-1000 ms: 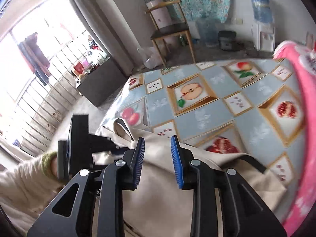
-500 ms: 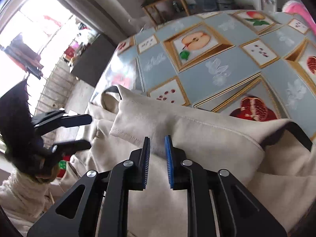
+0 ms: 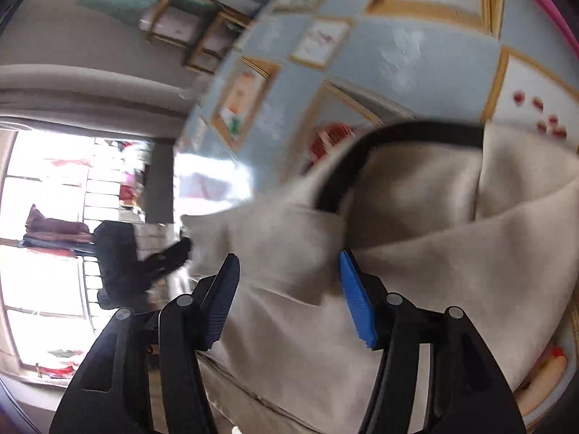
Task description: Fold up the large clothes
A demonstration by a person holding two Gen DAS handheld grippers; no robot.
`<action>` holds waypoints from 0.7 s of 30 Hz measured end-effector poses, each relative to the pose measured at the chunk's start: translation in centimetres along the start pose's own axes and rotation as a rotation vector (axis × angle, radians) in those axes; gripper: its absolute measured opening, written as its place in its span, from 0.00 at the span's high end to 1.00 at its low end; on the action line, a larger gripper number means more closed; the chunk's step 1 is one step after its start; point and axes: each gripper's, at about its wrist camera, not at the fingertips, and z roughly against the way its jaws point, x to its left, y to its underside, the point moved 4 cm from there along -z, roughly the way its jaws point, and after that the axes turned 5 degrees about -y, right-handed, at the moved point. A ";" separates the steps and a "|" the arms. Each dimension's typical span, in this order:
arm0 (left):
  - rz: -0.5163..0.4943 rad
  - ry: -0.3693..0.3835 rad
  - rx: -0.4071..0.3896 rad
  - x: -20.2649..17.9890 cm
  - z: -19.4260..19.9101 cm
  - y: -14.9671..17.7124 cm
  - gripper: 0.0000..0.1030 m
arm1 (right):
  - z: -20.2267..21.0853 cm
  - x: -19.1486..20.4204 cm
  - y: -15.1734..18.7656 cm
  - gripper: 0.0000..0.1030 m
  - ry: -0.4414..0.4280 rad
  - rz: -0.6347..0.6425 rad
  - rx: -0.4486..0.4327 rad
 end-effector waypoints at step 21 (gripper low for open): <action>-0.281 -0.178 -0.038 -2.7 -1.0 0.2 0.93 | -2.7 3.0 0.8 0.87 0.187 0.231 0.054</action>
